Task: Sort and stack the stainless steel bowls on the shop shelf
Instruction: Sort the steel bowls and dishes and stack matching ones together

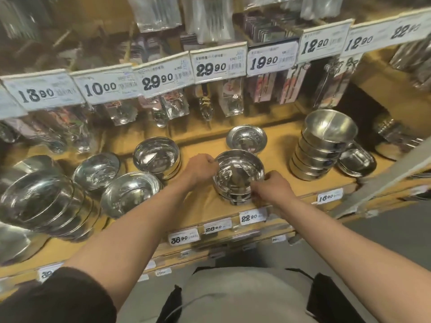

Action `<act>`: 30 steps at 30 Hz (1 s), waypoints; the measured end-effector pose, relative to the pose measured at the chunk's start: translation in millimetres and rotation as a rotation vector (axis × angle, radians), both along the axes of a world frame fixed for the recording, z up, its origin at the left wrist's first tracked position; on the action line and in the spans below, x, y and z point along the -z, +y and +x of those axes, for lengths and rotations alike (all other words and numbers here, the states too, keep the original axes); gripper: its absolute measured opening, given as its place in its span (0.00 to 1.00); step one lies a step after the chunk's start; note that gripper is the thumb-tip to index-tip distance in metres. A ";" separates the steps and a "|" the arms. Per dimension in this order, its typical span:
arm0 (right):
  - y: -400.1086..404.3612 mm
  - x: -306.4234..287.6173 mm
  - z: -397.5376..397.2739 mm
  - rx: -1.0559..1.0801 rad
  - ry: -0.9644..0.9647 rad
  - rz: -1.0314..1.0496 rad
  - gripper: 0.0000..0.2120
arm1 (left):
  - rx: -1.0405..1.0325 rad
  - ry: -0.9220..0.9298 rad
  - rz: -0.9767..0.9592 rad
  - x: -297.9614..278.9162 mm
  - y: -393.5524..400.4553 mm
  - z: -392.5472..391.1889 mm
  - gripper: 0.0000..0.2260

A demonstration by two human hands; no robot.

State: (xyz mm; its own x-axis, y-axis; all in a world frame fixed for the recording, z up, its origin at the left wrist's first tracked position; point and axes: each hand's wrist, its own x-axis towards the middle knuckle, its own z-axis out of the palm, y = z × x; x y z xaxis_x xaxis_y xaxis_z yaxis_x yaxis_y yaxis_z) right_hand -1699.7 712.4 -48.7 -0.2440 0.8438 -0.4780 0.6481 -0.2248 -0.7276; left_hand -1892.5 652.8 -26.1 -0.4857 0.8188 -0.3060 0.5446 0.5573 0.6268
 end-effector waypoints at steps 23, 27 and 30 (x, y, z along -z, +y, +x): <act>-6.9 -8.4 1.9 0.093 -0.095 0.213 0.13 | 0.080 -0.020 -0.011 -8.2 -5.0 -0.3 0.13; -12.9 -4.9 -4.1 0.125 -0.091 0.192 0.13 | 0.084 -0.009 0.038 -6.9 -3.5 -5.4 0.17; -16.9 -2.4 -5.6 0.129 -0.137 0.198 0.12 | 0.105 -0.023 0.050 -3.9 -4.9 -6.8 0.17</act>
